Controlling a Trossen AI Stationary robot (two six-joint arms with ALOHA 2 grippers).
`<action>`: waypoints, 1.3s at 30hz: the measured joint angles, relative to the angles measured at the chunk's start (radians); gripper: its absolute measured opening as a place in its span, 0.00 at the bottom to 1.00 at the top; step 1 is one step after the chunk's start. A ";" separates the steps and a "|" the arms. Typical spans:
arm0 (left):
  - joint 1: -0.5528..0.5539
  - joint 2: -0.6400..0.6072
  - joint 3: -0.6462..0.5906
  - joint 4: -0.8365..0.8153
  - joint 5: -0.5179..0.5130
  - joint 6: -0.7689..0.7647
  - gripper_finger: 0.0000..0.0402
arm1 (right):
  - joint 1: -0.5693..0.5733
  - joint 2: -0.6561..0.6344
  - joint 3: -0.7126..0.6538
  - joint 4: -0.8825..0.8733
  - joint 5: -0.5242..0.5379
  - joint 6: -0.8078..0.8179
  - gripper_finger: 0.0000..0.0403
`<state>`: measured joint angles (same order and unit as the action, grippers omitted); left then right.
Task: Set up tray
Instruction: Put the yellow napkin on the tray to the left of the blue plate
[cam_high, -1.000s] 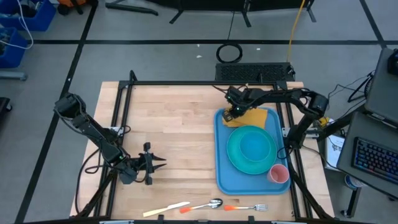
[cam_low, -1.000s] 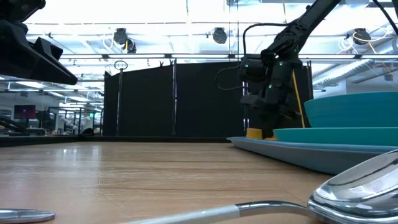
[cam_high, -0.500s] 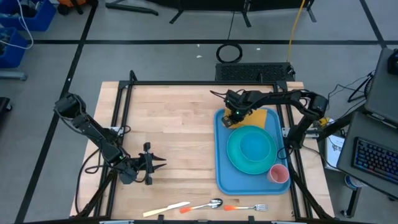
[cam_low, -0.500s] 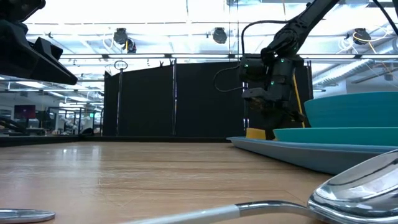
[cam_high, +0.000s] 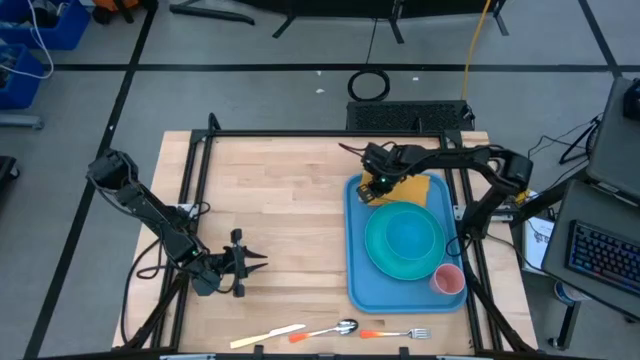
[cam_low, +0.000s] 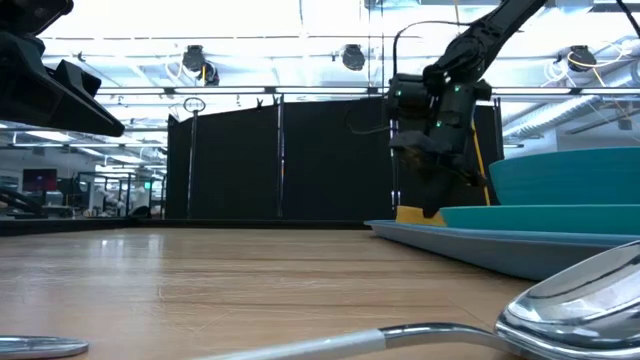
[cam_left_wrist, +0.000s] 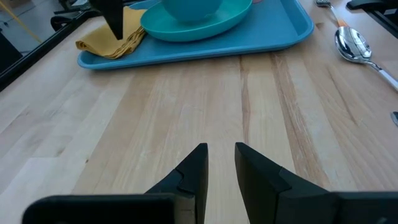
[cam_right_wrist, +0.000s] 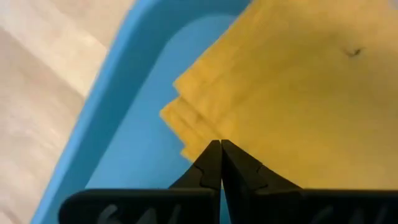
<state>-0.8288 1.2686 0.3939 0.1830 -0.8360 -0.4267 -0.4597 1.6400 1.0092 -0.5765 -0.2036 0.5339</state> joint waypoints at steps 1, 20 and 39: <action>0.000 0.000 0.000 0.000 0.000 0.000 0.21 | 0.004 -0.010 0.000 0.002 0.017 0.001 0.00; 0.000 0.000 0.000 0.002 -0.002 -0.001 0.21 | -0.045 0.078 0.001 0.029 0.103 -0.007 0.00; 0.000 0.000 0.000 0.001 -0.002 0.000 0.21 | -0.016 0.112 0.002 -0.016 -0.047 -0.005 0.00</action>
<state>-0.8288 1.2686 0.3939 0.1838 -0.8379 -0.4271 -0.4755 1.7515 1.0115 -0.5922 -0.2501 0.5293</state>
